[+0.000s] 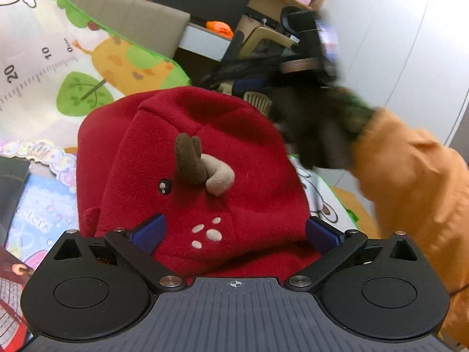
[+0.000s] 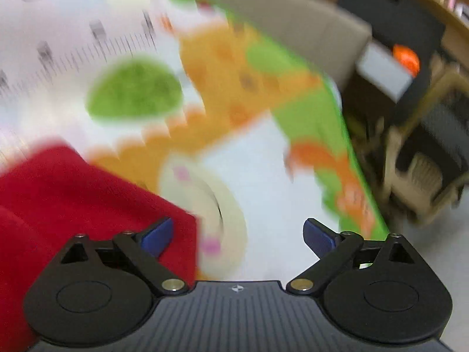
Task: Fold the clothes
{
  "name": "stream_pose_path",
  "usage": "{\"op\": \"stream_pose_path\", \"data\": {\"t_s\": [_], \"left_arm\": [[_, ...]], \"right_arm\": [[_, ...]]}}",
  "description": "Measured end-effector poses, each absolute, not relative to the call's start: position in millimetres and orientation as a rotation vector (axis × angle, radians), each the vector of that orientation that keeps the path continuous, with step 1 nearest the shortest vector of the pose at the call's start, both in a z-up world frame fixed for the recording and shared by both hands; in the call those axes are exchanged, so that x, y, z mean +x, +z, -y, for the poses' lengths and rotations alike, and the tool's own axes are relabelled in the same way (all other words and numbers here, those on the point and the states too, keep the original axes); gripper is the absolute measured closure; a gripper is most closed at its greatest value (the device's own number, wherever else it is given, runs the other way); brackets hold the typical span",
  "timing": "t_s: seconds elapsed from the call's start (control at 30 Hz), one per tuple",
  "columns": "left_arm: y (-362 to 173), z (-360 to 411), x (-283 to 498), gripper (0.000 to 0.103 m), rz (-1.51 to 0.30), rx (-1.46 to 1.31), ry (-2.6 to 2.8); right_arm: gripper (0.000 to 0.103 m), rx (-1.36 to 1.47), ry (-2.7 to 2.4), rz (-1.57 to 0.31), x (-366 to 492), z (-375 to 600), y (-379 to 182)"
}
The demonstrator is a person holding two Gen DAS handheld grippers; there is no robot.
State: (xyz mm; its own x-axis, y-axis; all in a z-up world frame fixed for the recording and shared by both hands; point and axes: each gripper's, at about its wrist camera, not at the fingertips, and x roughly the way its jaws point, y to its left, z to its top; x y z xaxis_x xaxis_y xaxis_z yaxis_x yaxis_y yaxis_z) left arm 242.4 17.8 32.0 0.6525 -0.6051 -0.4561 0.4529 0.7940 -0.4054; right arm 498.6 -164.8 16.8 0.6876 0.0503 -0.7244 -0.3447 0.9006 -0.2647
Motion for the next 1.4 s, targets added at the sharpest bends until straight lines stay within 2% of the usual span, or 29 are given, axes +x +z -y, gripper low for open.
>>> {"op": "stream_pose_path", "data": {"t_s": [0.07,0.23,0.33,0.4,0.5,0.63,0.73,0.93,1.4], "left_arm": [[31.6,-19.3,241.1,0.000,-0.613,-0.273,-0.607],[30.7,-23.0,237.9,0.000,-0.615,-0.290,-0.605],[31.0,-25.5,234.0,0.000,-0.616,-0.300,-0.598],[33.4,-28.0,226.5,0.000,-0.616,-0.307,-0.582],[37.0,-31.8,215.4,0.000,-0.616,-0.319,-0.557],[37.7,-38.5,188.8,0.000,-0.633,-0.285,-0.478],[29.0,-40.1,170.8,0.000,-0.668,-0.232,-0.378],[3.0,-33.5,148.0,0.000,-0.764,-0.159,-0.249],[-3.4,-2.3,41.6,0.000,-0.441,-0.123,-0.141]], "right_arm": [[0.009,-0.332,0.207,-0.800,496.8,183.1,13.6],[0.009,-0.557,0.055,-0.718,468.7,196.7,14.0],[0.007,-0.420,0.081,-0.591,415.3,221.0,42.5],[0.001,-0.292,0.177,-0.500,363.8,235.3,61.2],[0.000,-0.153,0.388,-0.410,284.7,247.6,71.8],[0.000,-0.142,0.554,-0.439,212.6,238.3,52.1],[0.000,-0.247,0.469,-0.565,196.8,224.1,10.9],[0.000,-0.128,0.362,-0.565,180.9,226.3,-0.1],[0.000,-0.118,0.244,-0.479,76.7,248.0,-3.7]]}}
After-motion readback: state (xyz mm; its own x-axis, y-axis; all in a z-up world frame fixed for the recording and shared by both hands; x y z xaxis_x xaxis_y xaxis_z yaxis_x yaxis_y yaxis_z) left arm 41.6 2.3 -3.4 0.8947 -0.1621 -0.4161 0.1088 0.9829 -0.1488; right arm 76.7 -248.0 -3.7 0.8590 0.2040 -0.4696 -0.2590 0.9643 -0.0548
